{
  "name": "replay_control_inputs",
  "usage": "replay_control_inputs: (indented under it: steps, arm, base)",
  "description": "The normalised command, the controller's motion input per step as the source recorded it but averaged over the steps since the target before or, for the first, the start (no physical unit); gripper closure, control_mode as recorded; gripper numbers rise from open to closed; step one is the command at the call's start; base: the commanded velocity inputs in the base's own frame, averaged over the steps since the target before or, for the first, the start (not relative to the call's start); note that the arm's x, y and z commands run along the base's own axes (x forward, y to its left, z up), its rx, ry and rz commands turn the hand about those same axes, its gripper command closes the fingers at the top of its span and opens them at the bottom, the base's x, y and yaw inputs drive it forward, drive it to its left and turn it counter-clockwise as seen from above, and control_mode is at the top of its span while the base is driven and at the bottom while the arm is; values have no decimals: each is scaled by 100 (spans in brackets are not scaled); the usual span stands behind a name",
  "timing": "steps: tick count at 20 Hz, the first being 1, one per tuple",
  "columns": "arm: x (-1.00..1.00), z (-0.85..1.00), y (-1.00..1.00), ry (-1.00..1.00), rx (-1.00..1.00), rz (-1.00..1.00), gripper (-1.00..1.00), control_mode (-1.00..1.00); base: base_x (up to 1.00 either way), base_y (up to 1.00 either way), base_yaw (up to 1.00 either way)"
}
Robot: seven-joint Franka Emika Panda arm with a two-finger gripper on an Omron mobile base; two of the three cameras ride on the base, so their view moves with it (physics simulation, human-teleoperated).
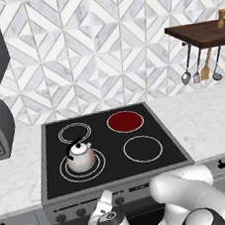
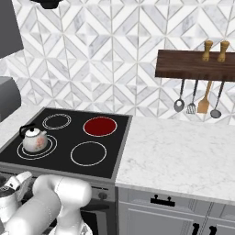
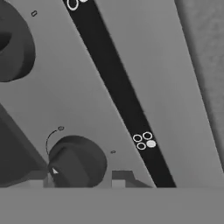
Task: Turn off the rear right burner of the stove.
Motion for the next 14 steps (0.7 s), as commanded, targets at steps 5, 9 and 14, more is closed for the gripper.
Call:
replay_control_inputs:
  steps: [5, 9, 14]
  arm:
    - [0, 21, -22, 7, 61, -18, 100, -100]
    - [0, 22, -18, 4, 60, -18, 100, -100]
    - [0, 21, -15, 0, 57, -18, 100, -100]
  base:
    - [0, 0, 0]
    - [0, 0, 0]
    - [0, 0, 0]
